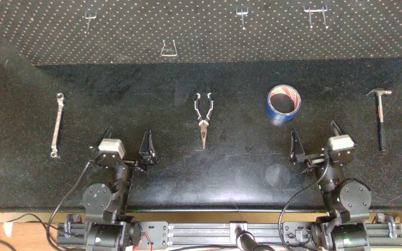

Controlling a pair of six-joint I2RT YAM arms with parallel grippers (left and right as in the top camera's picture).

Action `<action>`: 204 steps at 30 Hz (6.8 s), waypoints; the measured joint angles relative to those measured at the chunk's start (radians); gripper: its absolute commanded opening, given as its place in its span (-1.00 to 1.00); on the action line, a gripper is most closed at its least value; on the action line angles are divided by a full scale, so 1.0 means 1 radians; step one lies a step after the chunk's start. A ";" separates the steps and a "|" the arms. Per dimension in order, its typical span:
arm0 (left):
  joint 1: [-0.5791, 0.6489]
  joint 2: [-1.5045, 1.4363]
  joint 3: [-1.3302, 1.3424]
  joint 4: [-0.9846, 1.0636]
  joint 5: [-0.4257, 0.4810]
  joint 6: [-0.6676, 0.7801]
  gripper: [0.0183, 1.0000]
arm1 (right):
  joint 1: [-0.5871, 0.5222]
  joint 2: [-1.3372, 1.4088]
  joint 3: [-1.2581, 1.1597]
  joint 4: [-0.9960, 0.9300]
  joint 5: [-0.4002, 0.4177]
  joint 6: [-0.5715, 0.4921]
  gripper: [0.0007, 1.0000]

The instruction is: Place Tools Onto Pegboard

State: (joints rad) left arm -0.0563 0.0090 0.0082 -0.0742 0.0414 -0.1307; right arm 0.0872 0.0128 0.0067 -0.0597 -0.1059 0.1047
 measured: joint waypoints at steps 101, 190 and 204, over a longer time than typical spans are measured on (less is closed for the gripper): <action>0.769 1.950 1.318 -0.882 0.011 0.773 -0.98 | 0.000 -0.005 0.001 -0.002 0.007 0.000 0.95; 0.227 1.136 0.895 -0.448 0.016 0.159 0.99 | 0.000 -0.006 0.002 -0.003 0.007 0.000 0.95; -0.267 1.493 1.191 -0.932 -0.084 -0.310 0.99 | 0.000 -0.005 0.002 -0.003 0.008 0.000 0.95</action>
State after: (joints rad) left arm -0.3229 1.5024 1.1988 -1.0058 -0.0429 -0.4408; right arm 0.0872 0.0074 0.0082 -0.0631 -0.0975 0.1051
